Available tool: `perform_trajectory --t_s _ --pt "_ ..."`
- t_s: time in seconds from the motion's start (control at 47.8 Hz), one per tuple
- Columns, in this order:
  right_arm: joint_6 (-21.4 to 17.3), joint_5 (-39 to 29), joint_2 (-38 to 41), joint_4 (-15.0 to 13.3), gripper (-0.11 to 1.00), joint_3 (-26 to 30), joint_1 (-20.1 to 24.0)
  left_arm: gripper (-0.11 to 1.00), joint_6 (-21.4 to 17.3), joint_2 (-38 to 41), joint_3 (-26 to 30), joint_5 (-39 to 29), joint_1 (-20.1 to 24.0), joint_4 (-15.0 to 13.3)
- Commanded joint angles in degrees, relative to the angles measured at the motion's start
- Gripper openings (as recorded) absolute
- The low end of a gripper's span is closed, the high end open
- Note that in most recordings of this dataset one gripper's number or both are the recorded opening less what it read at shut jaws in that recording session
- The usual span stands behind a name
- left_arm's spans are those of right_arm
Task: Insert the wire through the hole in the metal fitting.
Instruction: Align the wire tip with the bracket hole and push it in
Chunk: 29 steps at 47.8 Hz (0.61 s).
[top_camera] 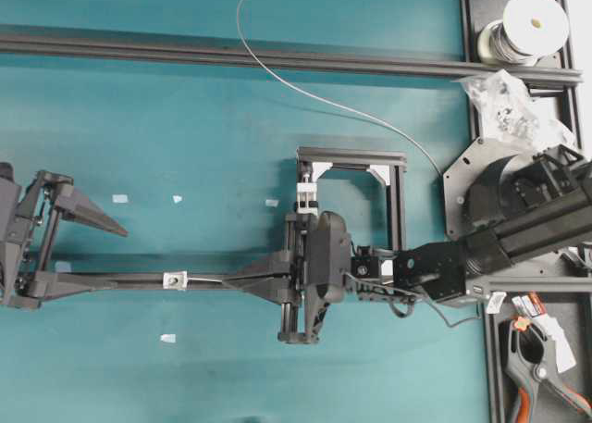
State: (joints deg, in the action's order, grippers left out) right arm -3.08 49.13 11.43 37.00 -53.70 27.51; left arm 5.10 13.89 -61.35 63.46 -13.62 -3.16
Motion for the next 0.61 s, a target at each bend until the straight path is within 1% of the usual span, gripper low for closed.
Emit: perform_trajectory --t_s 0.0,0.23,0.585 --pt "0.18 0.26 -0.26 -0.26 -0.01 1.05 -0.44 0.78 0.09 -1.05 0.7 0.0 -0.18 -0.09" --pt "0.26 0.26 0.26 -0.35 -0.01 1.58 -1.05 0.77 0.0 -1.05 1.49 -1.58 -0.18 -0.18" --pt "0.7 0.26 1.58 -1.14 -0.01 3.34 -2.29 0.77 0.0 -1.05 1.49 -1.67 -0.09 -0.18"
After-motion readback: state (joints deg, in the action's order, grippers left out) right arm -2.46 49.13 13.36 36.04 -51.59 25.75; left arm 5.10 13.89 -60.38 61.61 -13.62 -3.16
